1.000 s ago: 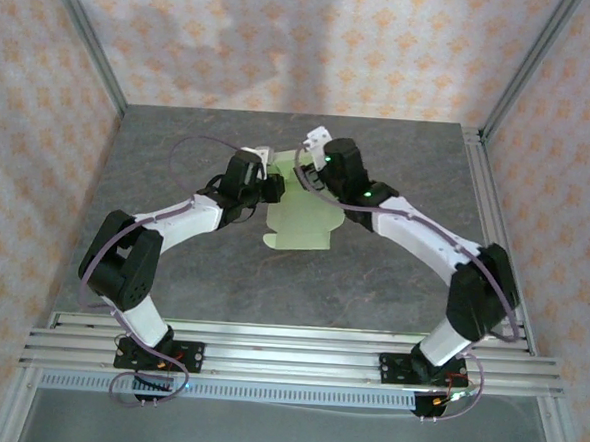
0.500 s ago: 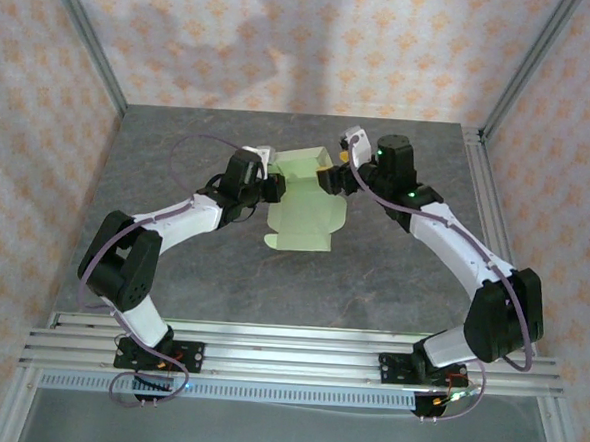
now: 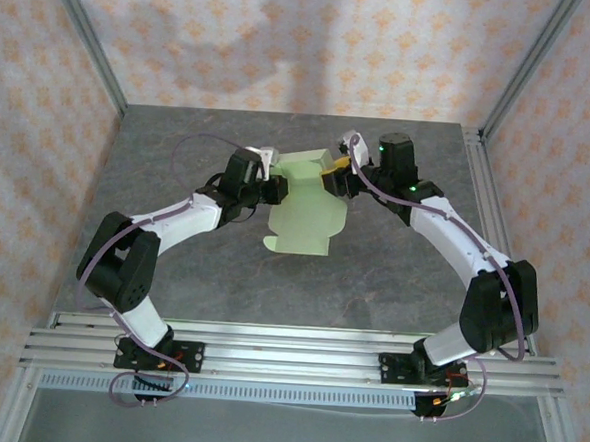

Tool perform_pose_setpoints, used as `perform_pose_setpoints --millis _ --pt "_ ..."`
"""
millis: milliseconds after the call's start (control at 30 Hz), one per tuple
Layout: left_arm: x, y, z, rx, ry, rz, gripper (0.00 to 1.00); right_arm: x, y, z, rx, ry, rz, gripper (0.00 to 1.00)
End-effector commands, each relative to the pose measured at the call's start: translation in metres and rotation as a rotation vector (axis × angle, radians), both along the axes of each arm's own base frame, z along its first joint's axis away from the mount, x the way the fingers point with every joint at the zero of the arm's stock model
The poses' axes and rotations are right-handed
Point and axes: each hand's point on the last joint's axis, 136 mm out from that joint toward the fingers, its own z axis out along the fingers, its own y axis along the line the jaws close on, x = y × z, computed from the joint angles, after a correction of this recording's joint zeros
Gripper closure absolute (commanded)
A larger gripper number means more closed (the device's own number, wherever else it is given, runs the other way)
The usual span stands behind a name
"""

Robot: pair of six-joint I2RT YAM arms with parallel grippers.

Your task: Fold the paper box

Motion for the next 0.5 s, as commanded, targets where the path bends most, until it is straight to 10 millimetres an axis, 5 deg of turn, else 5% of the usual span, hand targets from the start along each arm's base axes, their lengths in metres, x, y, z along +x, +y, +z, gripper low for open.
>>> perform_pose_setpoints --millis 0,167,300,467 --pt "0.009 0.003 0.018 0.028 -0.030 0.018 1.00 -0.002 0.005 0.021 0.031 -0.040 0.029 0.42" --pt "0.012 0.014 0.006 0.070 0.022 0.066 1.00 0.005 -0.005 0.026 0.052 -0.071 -0.066 0.17" --pt "0.007 0.027 -0.003 0.150 0.079 0.056 1.00 0.012 -0.020 0.027 0.039 -0.094 -0.168 0.13" --pt "-0.006 0.054 -0.038 0.383 0.313 -0.028 1.00 0.017 -0.031 0.025 0.037 -0.114 -0.247 0.13"
